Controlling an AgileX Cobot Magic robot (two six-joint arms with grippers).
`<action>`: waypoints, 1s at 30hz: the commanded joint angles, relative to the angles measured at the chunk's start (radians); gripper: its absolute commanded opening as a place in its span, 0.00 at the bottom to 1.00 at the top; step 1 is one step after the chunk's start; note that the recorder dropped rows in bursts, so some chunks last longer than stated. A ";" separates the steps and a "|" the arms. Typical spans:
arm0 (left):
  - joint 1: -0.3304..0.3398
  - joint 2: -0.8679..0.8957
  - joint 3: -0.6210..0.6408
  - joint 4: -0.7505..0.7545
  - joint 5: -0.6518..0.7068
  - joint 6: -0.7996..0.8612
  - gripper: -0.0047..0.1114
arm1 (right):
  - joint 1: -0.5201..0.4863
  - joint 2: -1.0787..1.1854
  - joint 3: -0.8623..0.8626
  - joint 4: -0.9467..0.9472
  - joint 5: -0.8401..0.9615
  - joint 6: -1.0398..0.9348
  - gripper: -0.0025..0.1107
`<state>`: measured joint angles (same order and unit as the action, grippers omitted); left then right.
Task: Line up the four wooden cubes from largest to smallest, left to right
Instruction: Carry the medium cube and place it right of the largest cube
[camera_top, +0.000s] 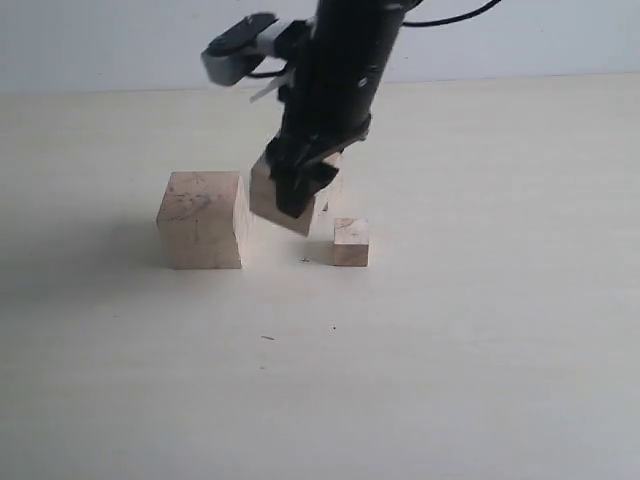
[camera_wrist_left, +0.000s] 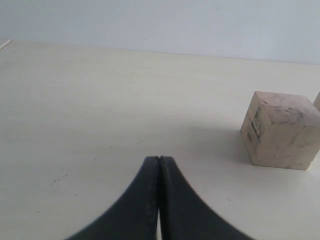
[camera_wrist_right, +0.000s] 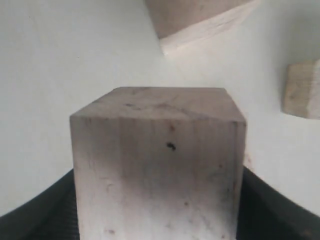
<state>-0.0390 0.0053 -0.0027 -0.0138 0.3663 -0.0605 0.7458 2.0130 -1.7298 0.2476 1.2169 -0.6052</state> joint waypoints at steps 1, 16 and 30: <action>0.005 -0.005 0.003 0.001 -0.012 0.001 0.04 | -0.127 -0.006 -0.002 0.052 0.004 -0.240 0.02; 0.005 -0.005 0.003 0.001 -0.012 0.001 0.04 | -0.129 0.170 -0.002 0.186 -0.140 -0.584 0.02; 0.005 -0.005 0.003 0.001 -0.012 0.001 0.04 | -0.117 0.261 -0.002 0.205 -0.228 -0.647 0.02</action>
<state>-0.0390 0.0053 -0.0027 -0.0138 0.3663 -0.0605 0.6209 2.2609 -1.7298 0.4393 1.0160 -1.2363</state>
